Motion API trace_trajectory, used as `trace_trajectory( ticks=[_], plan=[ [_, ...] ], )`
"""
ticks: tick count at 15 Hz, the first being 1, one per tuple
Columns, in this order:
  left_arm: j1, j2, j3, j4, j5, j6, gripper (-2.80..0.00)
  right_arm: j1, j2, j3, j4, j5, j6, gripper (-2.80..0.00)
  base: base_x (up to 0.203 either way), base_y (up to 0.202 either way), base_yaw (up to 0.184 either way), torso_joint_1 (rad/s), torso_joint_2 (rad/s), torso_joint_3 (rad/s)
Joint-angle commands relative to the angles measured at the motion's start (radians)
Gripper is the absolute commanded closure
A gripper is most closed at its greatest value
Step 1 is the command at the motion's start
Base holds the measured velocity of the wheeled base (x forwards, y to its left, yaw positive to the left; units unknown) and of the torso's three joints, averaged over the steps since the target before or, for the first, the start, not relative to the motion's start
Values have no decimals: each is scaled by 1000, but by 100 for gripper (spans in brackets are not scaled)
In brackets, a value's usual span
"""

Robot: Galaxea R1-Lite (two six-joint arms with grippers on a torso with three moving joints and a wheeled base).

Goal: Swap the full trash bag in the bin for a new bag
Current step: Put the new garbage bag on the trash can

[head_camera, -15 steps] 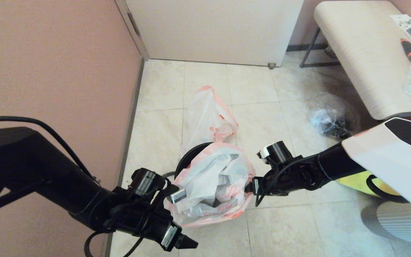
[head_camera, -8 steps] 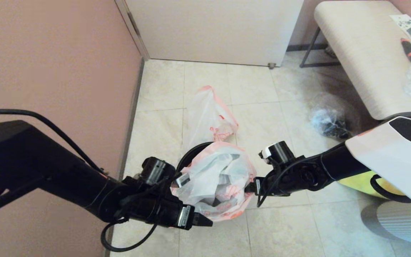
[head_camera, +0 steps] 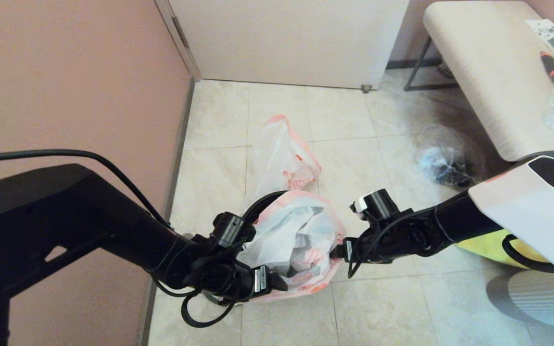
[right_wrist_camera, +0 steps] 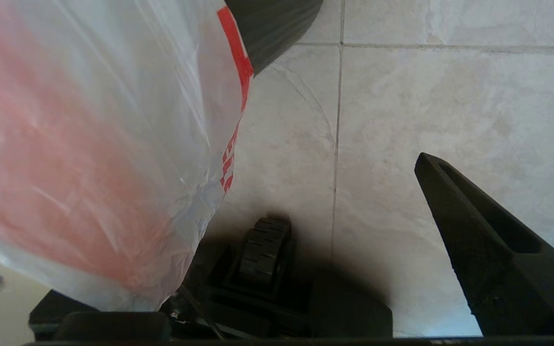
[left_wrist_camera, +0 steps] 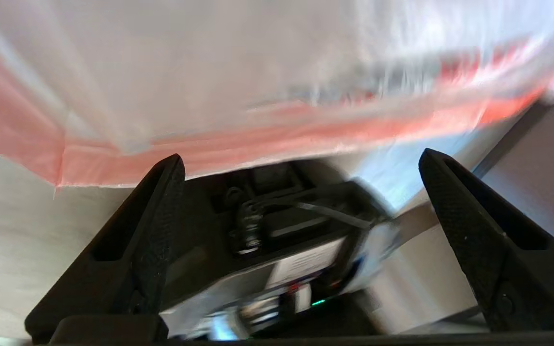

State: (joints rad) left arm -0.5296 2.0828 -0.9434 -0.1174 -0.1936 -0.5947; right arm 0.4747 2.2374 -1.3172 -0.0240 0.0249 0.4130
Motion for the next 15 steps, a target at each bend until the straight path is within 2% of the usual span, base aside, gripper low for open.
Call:
trace_trajectory(
  ticks=[1,3,9,12,15],
  plan=[
    [2,12,-33,0,5,-64,-280,-2,-2,13,-2,0,1,-280,0,0,0,0,0,0],
    [2,32,-56,-8,52,-117,-280,-4,-6,21,-6,0,1,-280,0,0,0,0,0,0],
    [24,86,-92,-8,73,-148,-280,-10,-1,30,-43,1,3,-280,0,0,0,0,0,0],
    [31,140,-139,-34,165,-180,-280,-8,-2,32,-45,3,3,-280,0,0,0,0,0,0],
    [31,166,-150,-50,191,-183,-280,-9,2,32,-45,3,3,-280,0,0,0,0,0,0]
  ],
)
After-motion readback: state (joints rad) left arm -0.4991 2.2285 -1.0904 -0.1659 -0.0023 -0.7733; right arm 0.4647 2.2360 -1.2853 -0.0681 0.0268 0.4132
